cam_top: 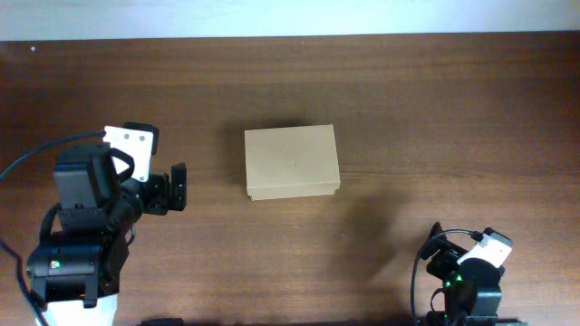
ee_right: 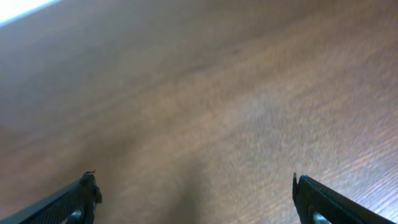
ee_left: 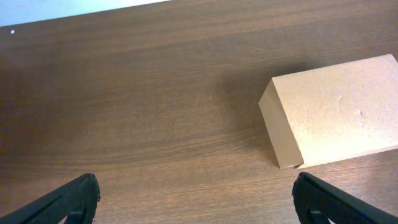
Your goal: Pack container
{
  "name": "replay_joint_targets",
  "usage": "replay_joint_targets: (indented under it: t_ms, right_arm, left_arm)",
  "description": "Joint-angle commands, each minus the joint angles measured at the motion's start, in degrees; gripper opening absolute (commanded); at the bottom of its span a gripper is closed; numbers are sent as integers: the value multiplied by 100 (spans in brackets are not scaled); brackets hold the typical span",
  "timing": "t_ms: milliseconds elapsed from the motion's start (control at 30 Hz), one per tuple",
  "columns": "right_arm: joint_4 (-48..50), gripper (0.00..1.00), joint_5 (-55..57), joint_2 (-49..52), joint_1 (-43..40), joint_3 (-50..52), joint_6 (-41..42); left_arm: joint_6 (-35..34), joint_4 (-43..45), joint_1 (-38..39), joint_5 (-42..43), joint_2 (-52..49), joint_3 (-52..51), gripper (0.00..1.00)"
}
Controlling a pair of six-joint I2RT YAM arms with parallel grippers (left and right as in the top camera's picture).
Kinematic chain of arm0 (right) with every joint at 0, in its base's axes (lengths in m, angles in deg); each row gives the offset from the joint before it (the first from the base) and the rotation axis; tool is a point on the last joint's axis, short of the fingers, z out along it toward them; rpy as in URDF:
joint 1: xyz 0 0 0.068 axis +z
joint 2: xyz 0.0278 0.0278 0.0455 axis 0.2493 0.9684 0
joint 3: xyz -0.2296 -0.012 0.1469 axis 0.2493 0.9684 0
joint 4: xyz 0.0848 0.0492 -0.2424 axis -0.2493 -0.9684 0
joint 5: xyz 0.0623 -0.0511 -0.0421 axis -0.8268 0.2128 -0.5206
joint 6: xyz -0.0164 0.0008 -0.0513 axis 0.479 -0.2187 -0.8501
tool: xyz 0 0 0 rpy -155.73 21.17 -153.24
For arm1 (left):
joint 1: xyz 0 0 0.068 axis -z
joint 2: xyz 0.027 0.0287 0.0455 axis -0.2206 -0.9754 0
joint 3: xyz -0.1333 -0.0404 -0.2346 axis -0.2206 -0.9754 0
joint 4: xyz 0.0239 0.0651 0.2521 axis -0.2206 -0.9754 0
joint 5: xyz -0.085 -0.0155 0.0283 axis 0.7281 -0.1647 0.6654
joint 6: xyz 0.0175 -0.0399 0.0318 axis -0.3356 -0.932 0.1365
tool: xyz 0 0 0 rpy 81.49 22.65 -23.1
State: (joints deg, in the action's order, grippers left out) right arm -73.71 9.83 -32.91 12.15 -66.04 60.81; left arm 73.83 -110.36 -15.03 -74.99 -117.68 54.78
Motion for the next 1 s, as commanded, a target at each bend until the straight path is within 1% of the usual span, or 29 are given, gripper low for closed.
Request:
replay_joint_targets:
  t_ms: [0,800,900,967]
  right_arm:
    - [59,99,-11,-72,-42,227,74]
    - [57,99,-11,-70,-37,240,72]
    - [57,99,-11,-70,-37,240,72]
    - [57,99,-11,-70,-37,240,72]
  left_arm:
    - [-11,13,-2,42,-2,0,100]
    - [-11,13,-2,39,-2,-4,99]
    - [-11,15,13,42,223,-83,99]
    - [55,94,13,-24,553,-310,100]
